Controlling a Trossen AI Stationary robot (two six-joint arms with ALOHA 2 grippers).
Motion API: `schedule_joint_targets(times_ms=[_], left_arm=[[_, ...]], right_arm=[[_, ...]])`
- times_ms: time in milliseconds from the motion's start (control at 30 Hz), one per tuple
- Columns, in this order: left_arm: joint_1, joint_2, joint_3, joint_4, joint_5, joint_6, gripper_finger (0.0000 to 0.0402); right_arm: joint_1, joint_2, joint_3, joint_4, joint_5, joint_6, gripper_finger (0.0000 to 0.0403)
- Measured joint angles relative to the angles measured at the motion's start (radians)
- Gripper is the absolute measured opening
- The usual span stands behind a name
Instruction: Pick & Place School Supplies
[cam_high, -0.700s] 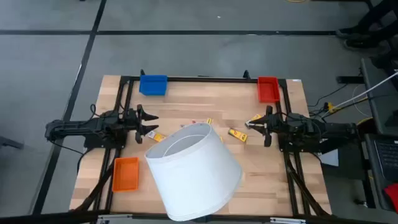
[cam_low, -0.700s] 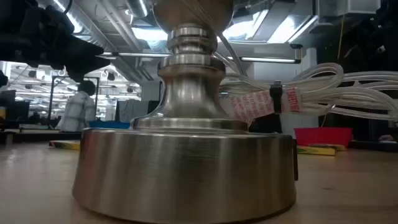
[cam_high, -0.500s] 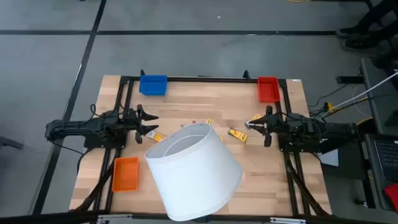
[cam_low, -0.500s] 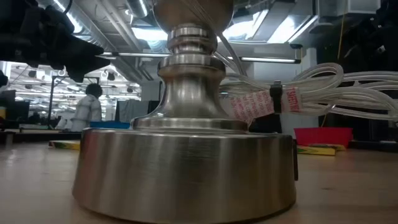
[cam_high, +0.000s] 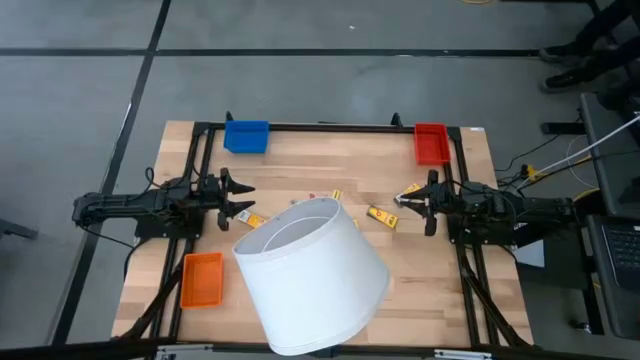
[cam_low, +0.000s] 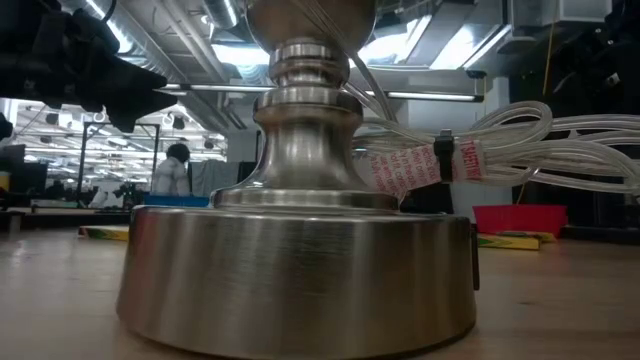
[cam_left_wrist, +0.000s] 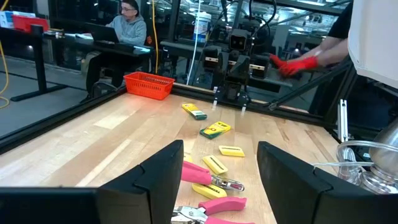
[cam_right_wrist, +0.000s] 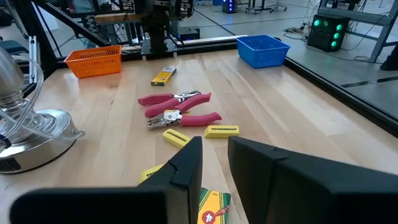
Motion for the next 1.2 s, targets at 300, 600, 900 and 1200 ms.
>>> schedule_joint_targets(times_ms=[300,600,900,1200], left_arm=[[0.0,0.0,0.0,0.0,0.0,0.0,0.0203],[0.0,0.0,0.0,0.0,0.0,0.0,0.0203],[0.0,0.0,0.0,0.0,0.0,0.0,0.0203],[0.0,0.0,0.0,0.0,0.0,0.0,0.0203]], right_arm=[[0.0,0.0,0.0,0.0,0.0,0.0,0.0082],[0.0,0.0,0.0,0.0,0.0,0.0,0.0082],[-0.001,0.0,0.0,0.0,0.0,0.0,0.0082],[-0.001,0.0,0.0,0.002,0.0,-0.017,0.0082]])
